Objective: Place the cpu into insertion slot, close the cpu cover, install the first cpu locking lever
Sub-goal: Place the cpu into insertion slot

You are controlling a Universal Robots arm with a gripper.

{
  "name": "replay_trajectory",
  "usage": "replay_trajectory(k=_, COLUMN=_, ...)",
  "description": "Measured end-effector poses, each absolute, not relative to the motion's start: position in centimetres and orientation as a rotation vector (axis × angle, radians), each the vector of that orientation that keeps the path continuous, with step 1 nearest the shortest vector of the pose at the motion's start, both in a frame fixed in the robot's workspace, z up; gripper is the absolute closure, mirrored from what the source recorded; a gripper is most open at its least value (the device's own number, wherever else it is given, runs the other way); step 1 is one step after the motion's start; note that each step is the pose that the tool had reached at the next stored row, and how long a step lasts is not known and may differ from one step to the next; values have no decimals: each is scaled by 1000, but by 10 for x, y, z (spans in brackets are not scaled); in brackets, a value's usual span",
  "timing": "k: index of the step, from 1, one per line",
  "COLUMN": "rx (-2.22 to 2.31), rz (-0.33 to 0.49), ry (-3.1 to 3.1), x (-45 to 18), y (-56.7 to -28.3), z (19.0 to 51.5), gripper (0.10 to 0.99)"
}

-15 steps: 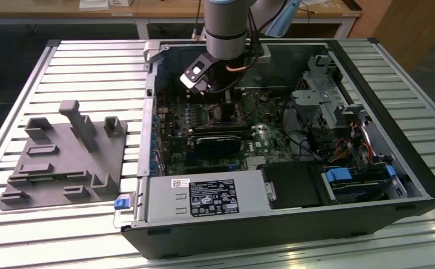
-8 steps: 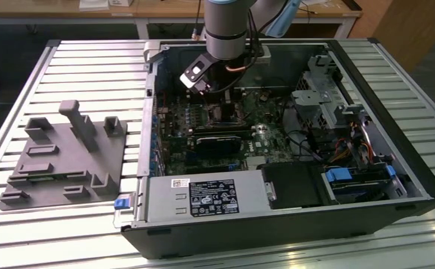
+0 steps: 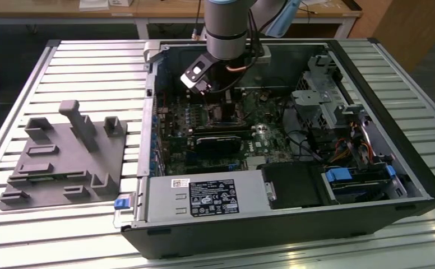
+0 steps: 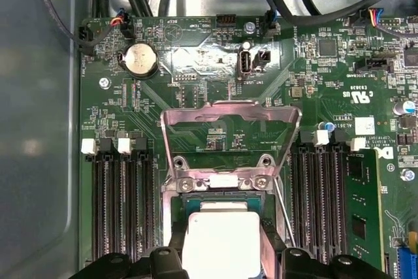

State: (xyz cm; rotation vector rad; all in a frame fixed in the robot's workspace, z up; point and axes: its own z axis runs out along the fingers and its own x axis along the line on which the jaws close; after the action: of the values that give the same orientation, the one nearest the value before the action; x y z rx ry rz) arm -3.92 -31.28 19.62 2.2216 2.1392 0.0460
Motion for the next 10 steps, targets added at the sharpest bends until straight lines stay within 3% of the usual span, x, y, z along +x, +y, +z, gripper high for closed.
replay_trajectory(k=10, rx=2179, rz=48, ry=2184, x=-39, y=-313, z=196, gripper=561)
